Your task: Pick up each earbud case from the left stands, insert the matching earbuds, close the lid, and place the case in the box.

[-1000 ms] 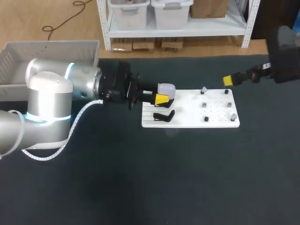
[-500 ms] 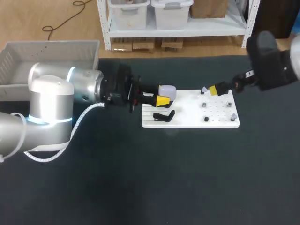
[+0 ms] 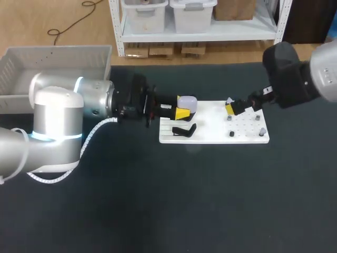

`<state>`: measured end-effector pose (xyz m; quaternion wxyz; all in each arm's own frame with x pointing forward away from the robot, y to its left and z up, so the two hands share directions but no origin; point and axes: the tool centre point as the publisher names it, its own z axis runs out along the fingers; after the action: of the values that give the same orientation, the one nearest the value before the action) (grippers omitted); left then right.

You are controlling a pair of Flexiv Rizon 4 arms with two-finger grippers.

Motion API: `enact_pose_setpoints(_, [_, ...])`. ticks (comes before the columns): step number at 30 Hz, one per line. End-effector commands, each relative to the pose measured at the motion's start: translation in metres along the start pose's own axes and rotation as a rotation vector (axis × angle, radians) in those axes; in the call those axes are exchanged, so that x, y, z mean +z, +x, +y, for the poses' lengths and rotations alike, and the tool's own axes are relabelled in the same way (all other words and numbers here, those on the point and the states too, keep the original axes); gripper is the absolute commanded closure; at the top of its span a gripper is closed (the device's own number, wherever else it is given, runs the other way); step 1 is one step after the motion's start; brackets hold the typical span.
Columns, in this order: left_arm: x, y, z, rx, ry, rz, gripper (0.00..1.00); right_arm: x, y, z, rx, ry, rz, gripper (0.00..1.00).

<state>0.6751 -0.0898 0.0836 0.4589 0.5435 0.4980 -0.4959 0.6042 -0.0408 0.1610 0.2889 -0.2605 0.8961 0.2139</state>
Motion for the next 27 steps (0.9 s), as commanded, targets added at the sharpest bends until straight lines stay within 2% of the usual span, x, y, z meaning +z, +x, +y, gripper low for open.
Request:
enact_pose_setpoints(1, [-0.001, -0.001, -0.005, 0.009, -0.029, -0.001, 1.00, 0.006, 0.000, 0.008, -0.004, 0.018, 0.008, 0.00])
enact_pose_setpoints(13, [-0.001, -0.001, -0.005, 0.009, -0.029, -0.001, 1.00, 0.043, -0.010, 0.038, -0.017, -0.028, 0.087, 0.00])
enact_pose_setpoints(27, [-0.001, -0.001, -0.005, 0.009, -0.029, -0.001, 1.00, 0.075, -0.024, 0.042, 0.007, -0.034, 0.119, 0.00])
